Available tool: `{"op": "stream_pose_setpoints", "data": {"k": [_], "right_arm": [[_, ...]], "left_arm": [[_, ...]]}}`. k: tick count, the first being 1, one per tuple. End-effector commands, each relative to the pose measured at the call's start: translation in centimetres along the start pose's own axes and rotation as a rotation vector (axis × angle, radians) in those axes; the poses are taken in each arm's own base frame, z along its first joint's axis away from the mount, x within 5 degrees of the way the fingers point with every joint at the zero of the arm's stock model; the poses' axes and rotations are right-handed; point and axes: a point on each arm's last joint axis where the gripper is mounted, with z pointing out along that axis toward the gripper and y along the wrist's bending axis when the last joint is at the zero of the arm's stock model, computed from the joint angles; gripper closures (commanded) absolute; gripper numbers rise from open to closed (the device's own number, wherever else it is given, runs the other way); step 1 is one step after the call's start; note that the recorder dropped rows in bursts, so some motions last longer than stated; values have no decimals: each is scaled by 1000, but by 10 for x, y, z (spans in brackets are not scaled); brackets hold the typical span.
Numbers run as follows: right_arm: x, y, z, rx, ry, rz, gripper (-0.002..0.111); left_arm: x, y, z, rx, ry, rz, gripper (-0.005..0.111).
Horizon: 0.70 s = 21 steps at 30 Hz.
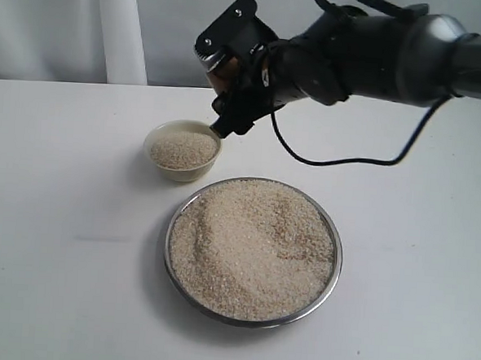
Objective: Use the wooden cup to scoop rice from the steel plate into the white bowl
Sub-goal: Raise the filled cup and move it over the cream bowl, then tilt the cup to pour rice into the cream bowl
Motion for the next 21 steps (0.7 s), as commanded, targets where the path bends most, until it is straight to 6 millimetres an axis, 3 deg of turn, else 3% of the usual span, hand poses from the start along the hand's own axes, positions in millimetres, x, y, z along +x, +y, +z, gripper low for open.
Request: {"op": "stream_pose_setpoints", "data": {"k": [1, 6, 14, 21], "right_arm": [[-20, 1, 18, 19, 31, -56, 108], [-34, 25, 44, 37, 114, -197, 108], [-46, 53, 67, 140, 233, -388, 108], [-39, 55, 72, 226, 350, -514, 108]], "left_arm": [[0, 0, 0, 2, -7, -3, 107], [0, 0, 0, 2, -7, -3, 107], [0, 0, 0, 2, -7, -3, 107], [0, 0, 0, 2, -7, -3, 107]]}}
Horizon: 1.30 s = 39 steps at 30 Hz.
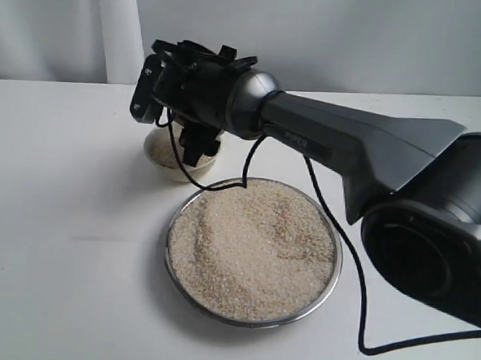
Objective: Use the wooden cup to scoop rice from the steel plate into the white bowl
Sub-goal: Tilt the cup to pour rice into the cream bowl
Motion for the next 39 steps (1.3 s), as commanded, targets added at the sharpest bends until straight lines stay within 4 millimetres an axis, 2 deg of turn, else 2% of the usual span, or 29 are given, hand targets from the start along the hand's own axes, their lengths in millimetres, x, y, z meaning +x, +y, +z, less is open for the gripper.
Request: {"op": "stream_pose_setpoints", "data": {"k": [1, 24, 32, 39], "right_arm": [[2, -9, -5, 77, 56, -74, 108], [-9, -7, -19, 208, 80, -368, 108], [-2, 1, -4, 243, 194, -487, 108], [-3, 6, 2, 250, 190, -519, 108]], "left_arm": [[0, 0, 0, 2, -7, -3, 107], [0, 0, 0, 2, -7, -3, 107], [0, 0, 0, 2, -7, -3, 107], [0, 0, 0, 2, -7, -3, 107]]}}
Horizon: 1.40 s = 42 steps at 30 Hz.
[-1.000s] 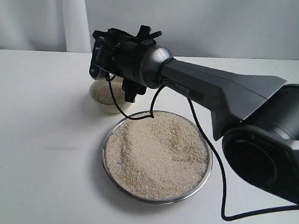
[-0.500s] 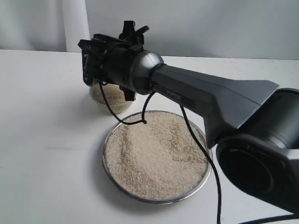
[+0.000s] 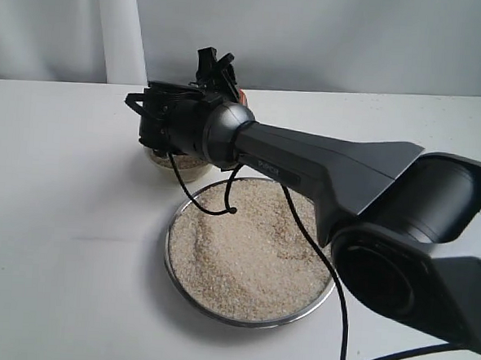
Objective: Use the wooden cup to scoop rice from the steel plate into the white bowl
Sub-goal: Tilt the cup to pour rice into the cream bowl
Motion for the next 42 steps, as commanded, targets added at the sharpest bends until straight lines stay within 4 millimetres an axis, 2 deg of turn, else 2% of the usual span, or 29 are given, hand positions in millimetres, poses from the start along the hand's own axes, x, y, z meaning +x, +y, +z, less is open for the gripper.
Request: {"op": "stream_pose_setpoints", "data": {"k": [1, 12, 18, 25, 31, 35, 42], "right_arm": [[3, -10, -4, 59, 11, -33, 108], [1, -15, -7, 125, 11, -168, 108], [-9, -16, -15, 168, -20, -271, 108], [-8, -27, -21, 287, 27, -265, 108], [-5, -30, -24, 288, 35, -265, 108], [-4, -27, -28, 208, 5, -197, 108], [15, -34, -53, -14, -53, -2, 108]], "left_arm": [[0, 0, 0, 2, -7, -3, 107], [0, 0, 0, 2, -7, -3, 107], [0, 0, 0, 2, -7, -3, 107], [0, 0, 0, 2, -7, -3, 107], [0, 0, 0, 2, -7, -3, 107], [0, 0, 0, 2, -7, -3, 107], [0, 0, 0, 2, -7, -3, 107]]}}
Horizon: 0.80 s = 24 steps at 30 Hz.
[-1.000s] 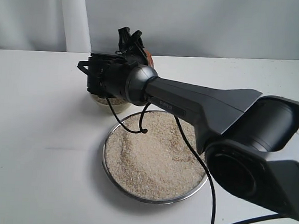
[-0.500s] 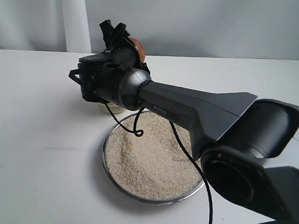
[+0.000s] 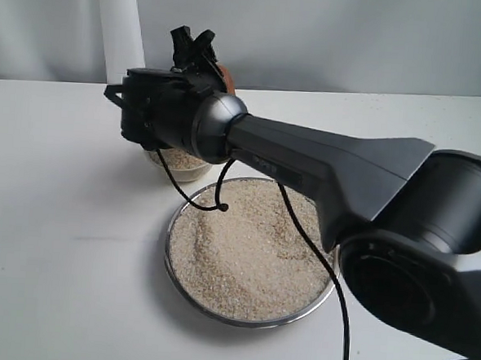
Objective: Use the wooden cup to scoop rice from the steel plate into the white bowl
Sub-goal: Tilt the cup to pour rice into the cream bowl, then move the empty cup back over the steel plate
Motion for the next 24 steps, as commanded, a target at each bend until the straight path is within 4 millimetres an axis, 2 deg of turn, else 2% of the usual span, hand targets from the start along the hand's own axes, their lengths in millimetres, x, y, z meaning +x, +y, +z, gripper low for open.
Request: {"op": "stream_pose_setpoints", "data": {"k": [1, 8, 12, 16, 21, 24], "right_arm": [[21, -15, -27, -141, -39, 151, 108], [49, -33, -60, -348, -193, 373, 108], [64, -46, -78, -392, -262, 495, 108], [76, -51, -87, -406, -245, 511, 108], [77, -40, -87, -444, -222, 519, 108], [74, -26, -78, -480, -188, 483, 108]], "left_arm": [[0, 0, 0, 2, -7, -3, 107], [0, 0, 0, 2, -7, -3, 107], [0, 0, 0, 2, -7, -3, 107], [0, 0, 0, 2, -7, -3, 107], [0, 0, 0, 2, -7, -3, 107], [0, 0, 0, 2, -7, -3, 107]]}}
